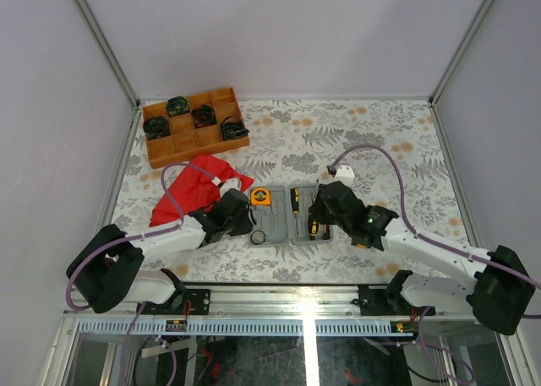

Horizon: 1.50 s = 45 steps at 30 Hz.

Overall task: Sort the tools into containers
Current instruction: Adjust the storage box at the center of the board, then place the screwdriver in the storage box.

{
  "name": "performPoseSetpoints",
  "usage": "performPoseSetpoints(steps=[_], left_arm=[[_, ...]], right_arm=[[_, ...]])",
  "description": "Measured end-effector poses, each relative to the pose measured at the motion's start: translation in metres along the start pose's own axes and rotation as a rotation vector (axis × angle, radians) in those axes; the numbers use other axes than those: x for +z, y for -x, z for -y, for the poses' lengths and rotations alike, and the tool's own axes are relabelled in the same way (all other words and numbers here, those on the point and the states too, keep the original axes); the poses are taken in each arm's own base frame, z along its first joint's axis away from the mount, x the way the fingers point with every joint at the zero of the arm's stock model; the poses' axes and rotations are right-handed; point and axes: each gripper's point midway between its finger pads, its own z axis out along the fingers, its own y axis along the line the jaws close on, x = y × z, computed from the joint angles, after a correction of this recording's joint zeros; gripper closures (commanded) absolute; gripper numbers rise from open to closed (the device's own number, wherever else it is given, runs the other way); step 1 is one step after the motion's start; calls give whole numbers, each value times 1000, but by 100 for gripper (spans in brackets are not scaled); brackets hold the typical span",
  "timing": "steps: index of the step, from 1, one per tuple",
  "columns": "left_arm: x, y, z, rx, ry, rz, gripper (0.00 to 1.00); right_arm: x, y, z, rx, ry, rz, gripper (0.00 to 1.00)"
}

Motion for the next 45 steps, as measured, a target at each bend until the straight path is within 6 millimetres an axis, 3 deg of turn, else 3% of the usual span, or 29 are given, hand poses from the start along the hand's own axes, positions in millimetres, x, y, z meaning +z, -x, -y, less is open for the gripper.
performPoseSetpoints(steps=[8, 25, 32, 45], left_arm=[[0, -2, -2, -18, 2, -2, 75], [-5, -7, -5, -20, -22, 7, 78], [-5, -8, -3, -21, -30, 4, 79], [-5, -8, -3, -21, -34, 2, 80]], right_arm=[[28, -25, 1, -60, -22, -172, 94], [73, -32, -3, -150, -101, -252, 91], [74, -39, 10, -179, -157, -280, 87], [76, -44, 13, -182, -165, -296, 74]])
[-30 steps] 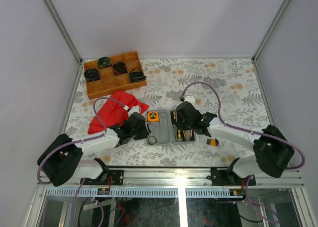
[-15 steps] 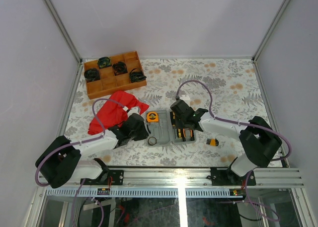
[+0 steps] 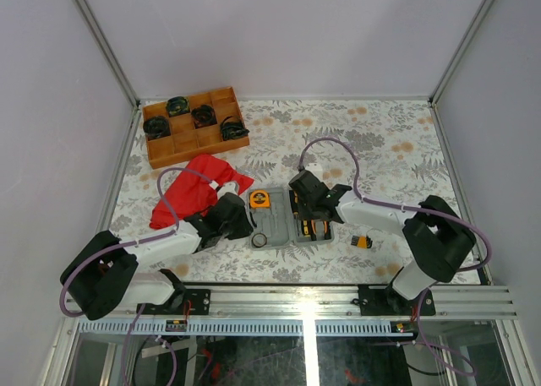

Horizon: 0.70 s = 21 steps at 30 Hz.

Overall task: Sort the tools into containers
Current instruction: Place the screwdriver in the storage box.

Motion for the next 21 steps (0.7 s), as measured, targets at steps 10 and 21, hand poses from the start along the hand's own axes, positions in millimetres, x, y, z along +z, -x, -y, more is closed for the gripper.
performPoseSetpoints(steps=[10, 21], left_arm=[[0, 0, 0, 0, -2, -2, 81], [0, -1, 2, 3, -7, -3, 82]], right_arm=[[10, -12, -1, -13, -8, -55, 69], [2, -14, 4, -10, -21, -72, 59]])
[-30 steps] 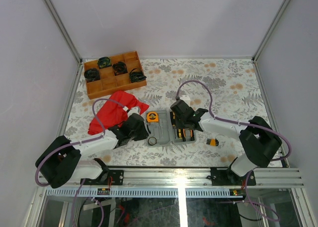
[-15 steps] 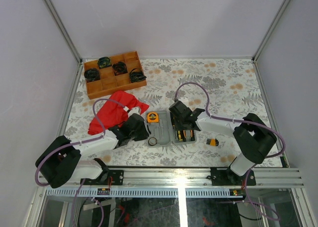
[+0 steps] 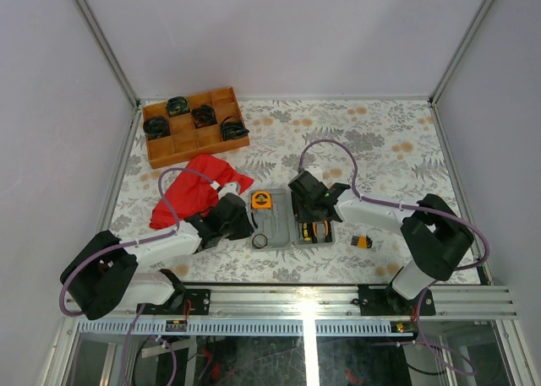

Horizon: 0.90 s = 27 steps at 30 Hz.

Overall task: Sort the tools into containers
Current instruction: Place the screwdriver in the storage box.

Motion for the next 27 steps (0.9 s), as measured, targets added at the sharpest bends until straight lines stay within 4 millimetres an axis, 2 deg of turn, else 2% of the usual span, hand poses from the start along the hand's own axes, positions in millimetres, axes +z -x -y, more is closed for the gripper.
performPoseSetpoints(steps=[4, 11, 19, 27], left_arm=[[0, 0, 0, 0, -1, 1, 82], [0, 0, 0, 0, 0, 1, 83], [0, 0, 0, 0, -1, 1, 84], [0, 0, 0, 0, -2, 1, 85]], right_arm=[[-5, 1, 2, 0, -2, 3, 59], [-17, 0, 8, -14, -11, 0, 70], [-19, -4, 15, -27, -42, -12, 71], [-21, -1, 2, -28, 29, -12, 72]])
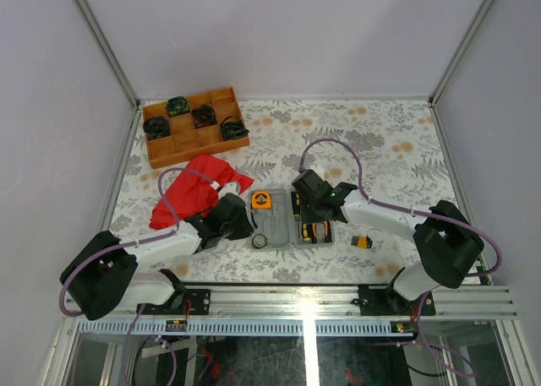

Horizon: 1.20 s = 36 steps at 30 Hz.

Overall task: Sort the tools into containers
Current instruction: Place the screwdriver in the storage box, then adjust the screwdriver in the storage box.

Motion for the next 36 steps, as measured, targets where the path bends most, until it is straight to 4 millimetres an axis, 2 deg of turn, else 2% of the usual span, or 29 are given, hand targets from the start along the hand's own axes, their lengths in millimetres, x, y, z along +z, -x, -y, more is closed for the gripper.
performPoseSetpoints(steps=[5, 23, 29, 34, 36], left_arm=[[0, 0, 0, 0, -1, -1, 86], [0, 0, 1, 0, -3, -1, 88], [0, 0, 1, 0, -3, -1, 89], [0, 0, 1, 1, -3, -2, 89], [0, 0, 1, 1, -3, -2, 90]], right_arm=[[-1, 0, -8, 0, 42, -5, 73], [9, -10, -7, -24, 9, -89, 76], [10, -11, -7, -37, -5, -111, 85], [13, -12, -7, -50, -20, -139, 99], [14, -12, -8, -58, -21, -149, 100]])
